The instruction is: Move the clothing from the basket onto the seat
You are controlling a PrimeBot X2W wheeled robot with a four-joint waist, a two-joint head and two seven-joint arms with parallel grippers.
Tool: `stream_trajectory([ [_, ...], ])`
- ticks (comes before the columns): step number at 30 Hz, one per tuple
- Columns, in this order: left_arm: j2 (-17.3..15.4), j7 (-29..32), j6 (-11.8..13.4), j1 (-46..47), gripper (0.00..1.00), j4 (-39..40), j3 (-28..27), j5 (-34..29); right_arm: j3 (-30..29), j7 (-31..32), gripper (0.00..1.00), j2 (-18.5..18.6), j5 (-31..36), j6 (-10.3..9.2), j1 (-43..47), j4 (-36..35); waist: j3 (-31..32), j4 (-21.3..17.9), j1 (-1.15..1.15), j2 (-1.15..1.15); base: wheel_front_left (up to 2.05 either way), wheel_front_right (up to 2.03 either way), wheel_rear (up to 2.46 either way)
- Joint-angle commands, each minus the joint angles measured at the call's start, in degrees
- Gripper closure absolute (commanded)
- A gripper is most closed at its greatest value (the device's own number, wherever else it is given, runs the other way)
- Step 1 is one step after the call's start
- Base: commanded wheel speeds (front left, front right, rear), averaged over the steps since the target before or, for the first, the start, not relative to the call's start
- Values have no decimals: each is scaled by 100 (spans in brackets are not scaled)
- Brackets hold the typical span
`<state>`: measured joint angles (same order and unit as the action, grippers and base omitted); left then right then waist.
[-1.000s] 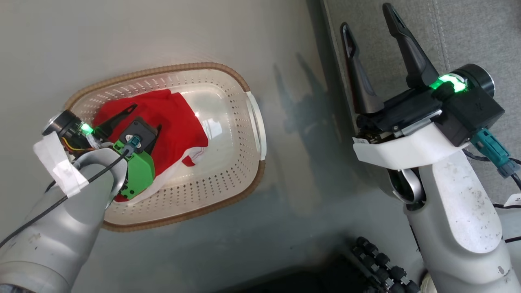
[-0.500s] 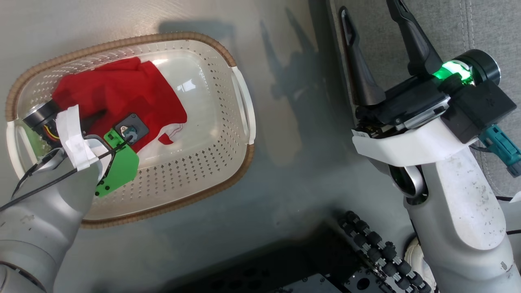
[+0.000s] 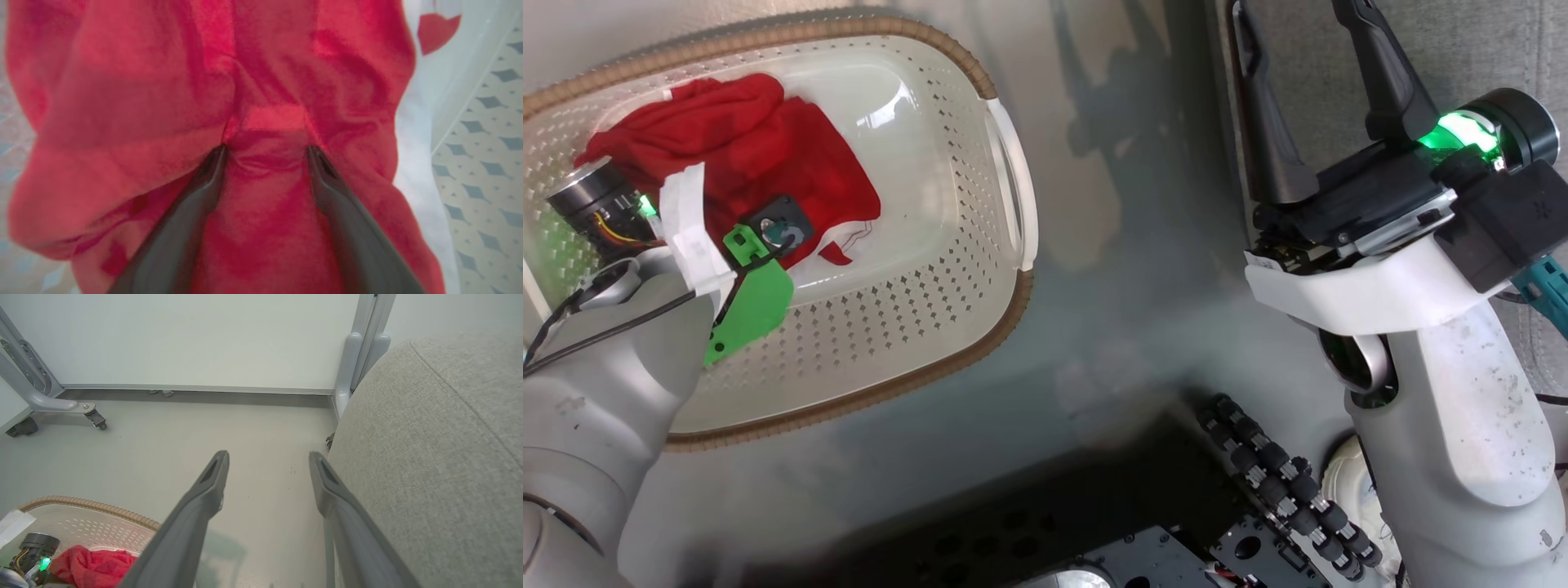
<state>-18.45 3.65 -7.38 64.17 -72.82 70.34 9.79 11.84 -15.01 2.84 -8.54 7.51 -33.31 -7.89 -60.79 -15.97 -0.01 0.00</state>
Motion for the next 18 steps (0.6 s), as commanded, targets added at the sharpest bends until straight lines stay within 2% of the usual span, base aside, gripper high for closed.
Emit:
stream_trajectory([
  [1,9,41,-16,91,0,-31,36,17,-35,-26,0,10,33,-4,64,-35,-57,11,1,0,0,0,0],
  [5,58,112,-16,99,0,-47,130,30,-93,-26,0,10,57,-4,119,-77,-93,30,1,0,0,0,0],
  [6,53,119,-16,124,44,-51,152,-16,-107,-26,0,10,60,-4,129,-84,-103,32,1,0,0,0,0],
  [7,55,129,-16,126,92,-54,168,-34,-114,-26,0,10,61,-4,136,-88,-109,32,1,0,0,0,0],
  [8,63,138,-16,123,100,-58,182,-33,-128,-26,0,10,63,-4,148,-93,-113,37,1,0,0,0,0],
  [18,77,-123,-2,227,100,-54,251,127,-132,-27,0,10,-33,-4,7,-30,-19,27,1,0,0,0,0],
])
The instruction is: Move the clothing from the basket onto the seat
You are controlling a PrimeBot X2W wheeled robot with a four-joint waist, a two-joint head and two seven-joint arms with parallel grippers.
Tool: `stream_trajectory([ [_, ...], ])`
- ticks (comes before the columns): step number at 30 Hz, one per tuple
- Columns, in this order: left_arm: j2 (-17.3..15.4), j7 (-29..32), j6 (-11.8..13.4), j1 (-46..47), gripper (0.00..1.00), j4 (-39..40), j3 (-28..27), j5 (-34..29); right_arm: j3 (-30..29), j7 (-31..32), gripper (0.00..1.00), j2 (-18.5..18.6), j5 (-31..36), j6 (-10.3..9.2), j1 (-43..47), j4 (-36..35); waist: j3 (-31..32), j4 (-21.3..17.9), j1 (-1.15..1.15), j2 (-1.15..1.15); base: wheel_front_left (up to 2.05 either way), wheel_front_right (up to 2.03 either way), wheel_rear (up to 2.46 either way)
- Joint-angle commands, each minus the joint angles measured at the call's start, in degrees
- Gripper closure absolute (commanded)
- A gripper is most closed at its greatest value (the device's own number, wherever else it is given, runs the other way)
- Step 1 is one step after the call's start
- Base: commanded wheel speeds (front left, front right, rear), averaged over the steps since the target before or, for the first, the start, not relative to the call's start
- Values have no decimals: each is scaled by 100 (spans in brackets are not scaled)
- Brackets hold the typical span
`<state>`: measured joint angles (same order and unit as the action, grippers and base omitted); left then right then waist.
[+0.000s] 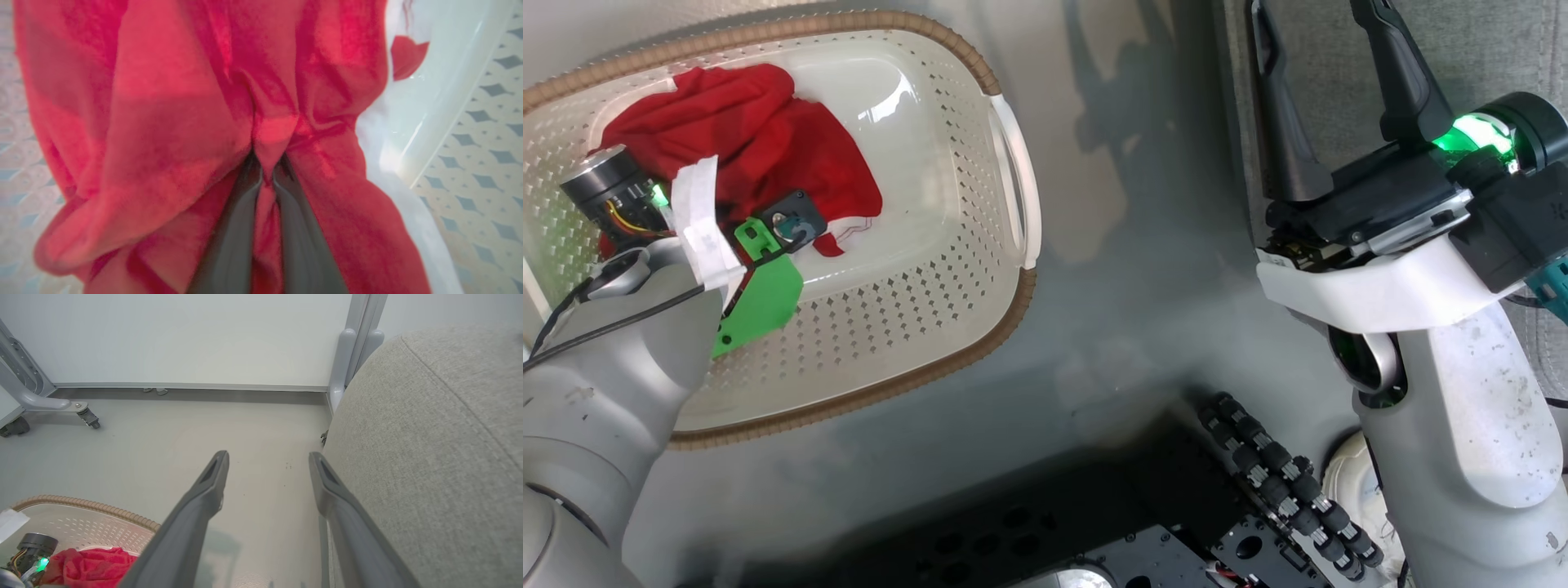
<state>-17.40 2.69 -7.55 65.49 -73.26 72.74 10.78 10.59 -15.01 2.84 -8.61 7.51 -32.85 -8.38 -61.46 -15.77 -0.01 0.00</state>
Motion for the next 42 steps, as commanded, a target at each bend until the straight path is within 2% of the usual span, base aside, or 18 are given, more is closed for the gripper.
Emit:
stream_trajectory([
  [1,-16,-63,16,83,100,5,18,25,-14,-26,0,10,-27,-4,-42,37,86,16,1,0,0,0,0],
  [12,332,-871,15,-185,100,188,51,235,-112,-26,0,11,9,-4,43,286,799,283,1,0,0,0,0],
  [25,760,-1677,15,-590,100,393,25,841,-208,-27,0,12,131,-4,406,684,1929,688,1,0,0,0,0],
  [31,734,-1797,28,-747,100,710,-83,988,-248,-26,0,12,168,-4,563,824,2365,840,1,0,0,0,0],
  [42,399,-1794,297,-1397,100,2222,-756,1059,-336,-26,0,13,232,-4,927,1138,3130,1091,1,0,0,0,0],
])
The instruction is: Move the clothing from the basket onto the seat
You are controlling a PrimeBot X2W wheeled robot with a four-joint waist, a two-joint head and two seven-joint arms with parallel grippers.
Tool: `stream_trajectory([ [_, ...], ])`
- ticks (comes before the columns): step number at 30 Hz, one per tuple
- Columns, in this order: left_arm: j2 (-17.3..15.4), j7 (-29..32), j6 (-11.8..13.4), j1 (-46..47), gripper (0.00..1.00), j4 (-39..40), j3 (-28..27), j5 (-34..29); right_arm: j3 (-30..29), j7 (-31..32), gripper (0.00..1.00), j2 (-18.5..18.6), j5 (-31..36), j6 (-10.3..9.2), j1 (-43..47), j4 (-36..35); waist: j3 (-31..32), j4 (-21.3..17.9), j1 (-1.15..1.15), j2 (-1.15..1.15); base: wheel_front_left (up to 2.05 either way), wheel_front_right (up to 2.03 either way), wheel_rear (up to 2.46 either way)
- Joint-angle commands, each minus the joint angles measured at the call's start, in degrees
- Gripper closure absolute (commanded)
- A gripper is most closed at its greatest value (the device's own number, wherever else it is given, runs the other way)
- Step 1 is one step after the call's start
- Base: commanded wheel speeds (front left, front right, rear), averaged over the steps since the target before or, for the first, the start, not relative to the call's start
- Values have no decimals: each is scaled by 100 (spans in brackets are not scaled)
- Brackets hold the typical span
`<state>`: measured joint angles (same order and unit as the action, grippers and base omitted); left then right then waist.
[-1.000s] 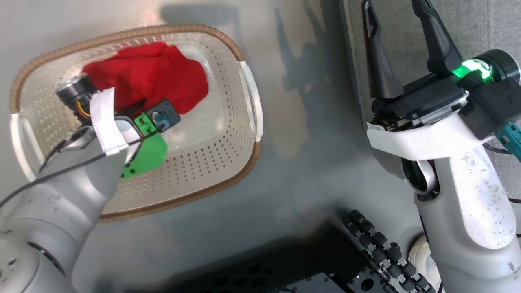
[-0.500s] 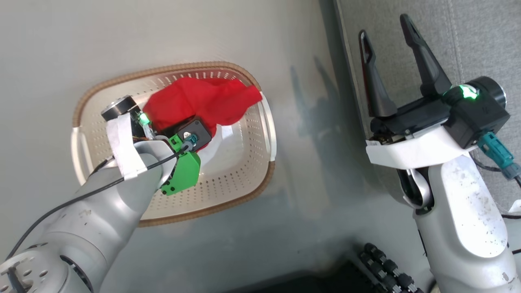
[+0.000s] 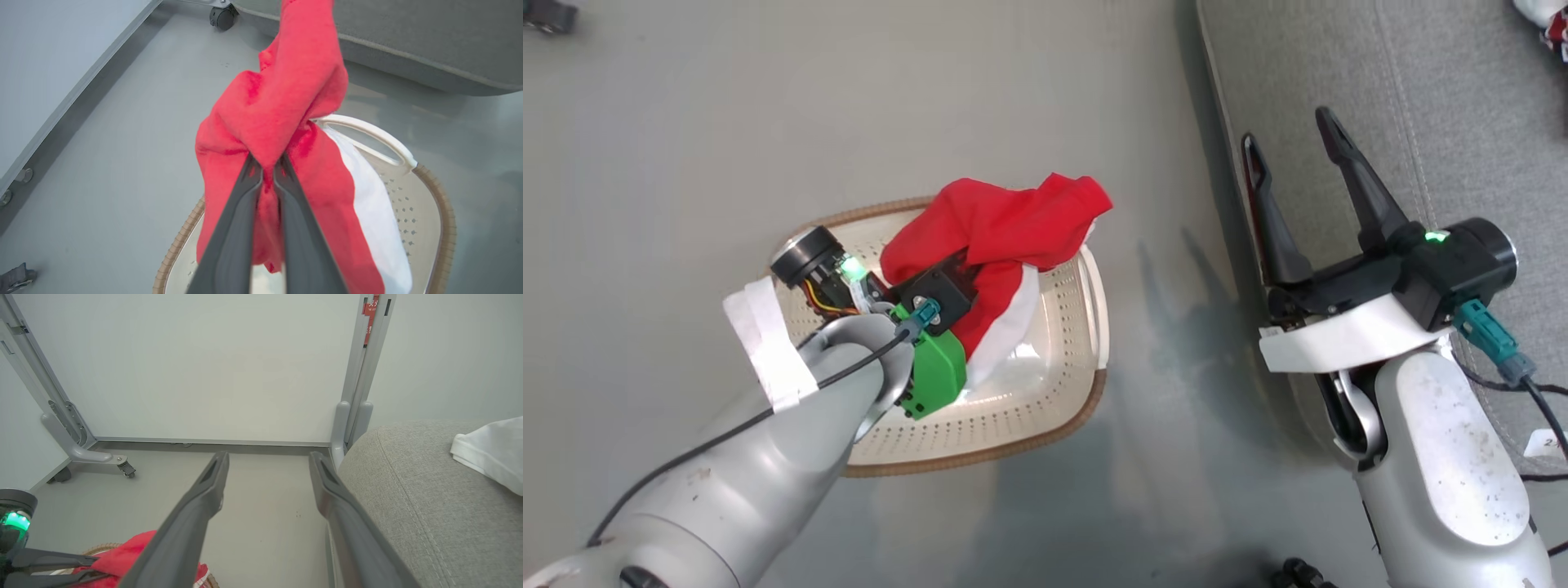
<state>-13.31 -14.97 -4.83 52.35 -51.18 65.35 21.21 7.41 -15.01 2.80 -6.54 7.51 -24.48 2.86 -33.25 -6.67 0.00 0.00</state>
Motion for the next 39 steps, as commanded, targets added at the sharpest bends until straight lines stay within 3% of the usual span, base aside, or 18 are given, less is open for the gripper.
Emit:
stream_trajectory([
  [1,-45,-29,39,-158,100,162,-123,49,-22,-26,0,18,24,-4,129,41,386,200,0,0,0,0,0],
  [10,-192,-26,139,-883,100,1454,-1200,7,-112,-27,0,18,-11,-4,556,216,1140,341,0,0,0,0,0],
  [24,188,-26,199,-1630,100,2550,-2712,-163,-187,-26,0,17,-81,-4,996,289,1862,430,0,0,0,0,0],
  [39,628,-26,-57,-1954,100,3239,-3335,-576,-251,-26,0,17,-182,-4,1284,283,2227,478,0,0,0,0,0],
])
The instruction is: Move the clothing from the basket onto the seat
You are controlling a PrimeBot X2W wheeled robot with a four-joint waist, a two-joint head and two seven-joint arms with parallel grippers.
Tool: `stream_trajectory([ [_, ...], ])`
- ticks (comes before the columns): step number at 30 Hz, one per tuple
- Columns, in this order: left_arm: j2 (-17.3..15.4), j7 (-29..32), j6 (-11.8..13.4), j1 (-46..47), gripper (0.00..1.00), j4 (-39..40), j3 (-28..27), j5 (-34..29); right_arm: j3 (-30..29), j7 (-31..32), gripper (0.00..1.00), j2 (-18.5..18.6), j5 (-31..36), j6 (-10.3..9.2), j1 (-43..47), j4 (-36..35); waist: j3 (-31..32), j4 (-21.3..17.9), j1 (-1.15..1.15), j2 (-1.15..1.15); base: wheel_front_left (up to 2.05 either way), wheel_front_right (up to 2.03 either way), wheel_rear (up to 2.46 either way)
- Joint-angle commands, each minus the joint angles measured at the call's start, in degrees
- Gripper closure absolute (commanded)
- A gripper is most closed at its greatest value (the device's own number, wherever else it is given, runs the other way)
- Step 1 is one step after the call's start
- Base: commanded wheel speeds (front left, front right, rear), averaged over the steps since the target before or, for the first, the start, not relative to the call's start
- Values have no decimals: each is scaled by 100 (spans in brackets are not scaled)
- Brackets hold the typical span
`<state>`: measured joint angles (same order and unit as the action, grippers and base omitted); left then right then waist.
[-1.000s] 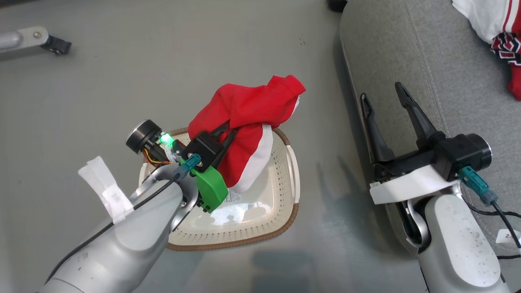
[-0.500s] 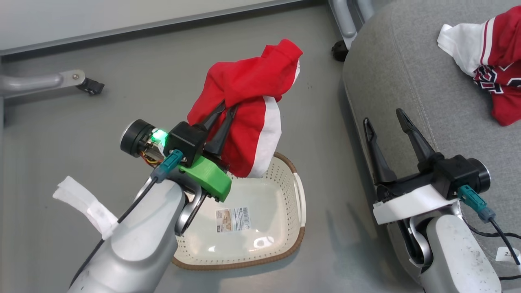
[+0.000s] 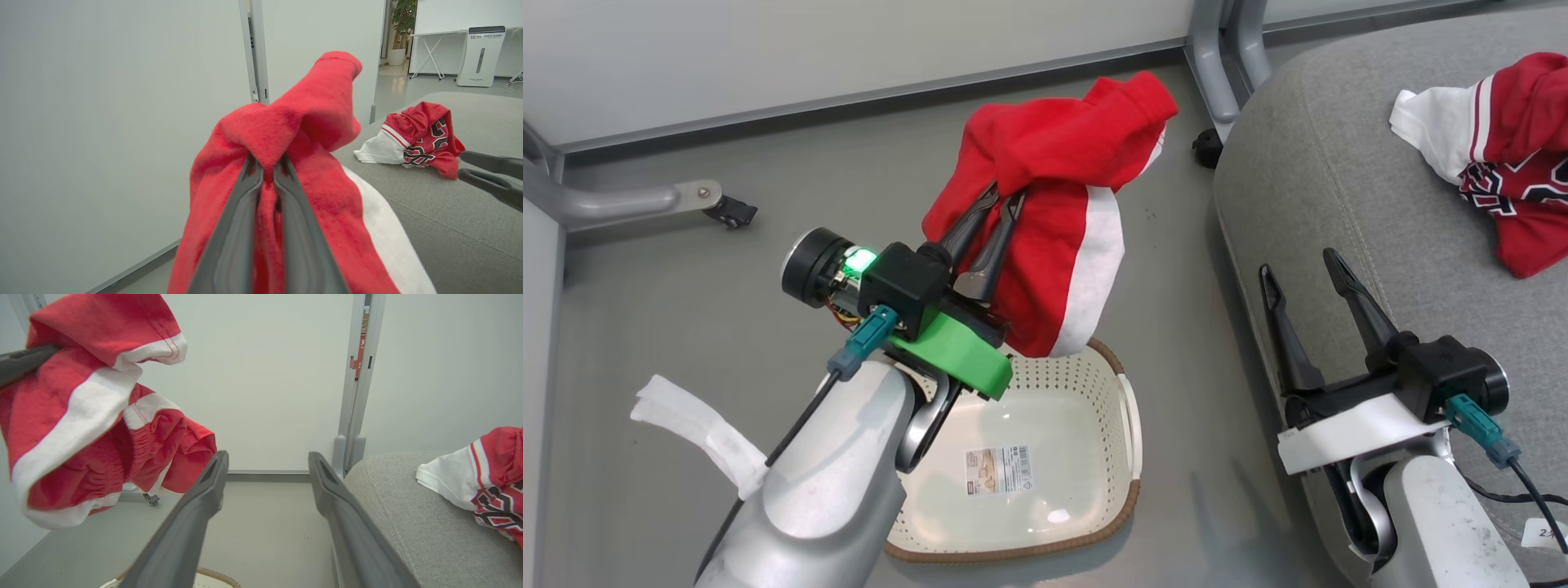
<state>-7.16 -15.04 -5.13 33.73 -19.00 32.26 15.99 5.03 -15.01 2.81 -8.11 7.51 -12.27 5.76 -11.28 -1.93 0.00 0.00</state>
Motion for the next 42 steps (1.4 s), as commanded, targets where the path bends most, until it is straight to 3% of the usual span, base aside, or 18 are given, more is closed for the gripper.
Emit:
stream_trajectory([
  [1,32,-20,-33,-107,100,39,-44,-78,-12,-26,0,16,-34,-4,90,-5,52,4,0,0,0,0,0],
  [11,148,-20,-139,-187,100,13,-173,-197,36,-26,0,15,-72,-4,126,-64,179,-25,0,0,0,0,0],
  [23,222,-20,-194,-160,100,-49,-221,-334,915,-26,0,16,-529,-4,-176,-462,151,-17,0,0,0,0,0],
  [32,302,-20,-229,-83,100,-17,-118,-403,1636,-26,0,17,-955,-4,-358,-210,79,84,0,0,0,0,0],
  [42,370,-20,-238,-46,100,124,51,-411,1974,-26,0,17,-1537,-4,-467,202,-23,232,0,0,0,0,0],
])
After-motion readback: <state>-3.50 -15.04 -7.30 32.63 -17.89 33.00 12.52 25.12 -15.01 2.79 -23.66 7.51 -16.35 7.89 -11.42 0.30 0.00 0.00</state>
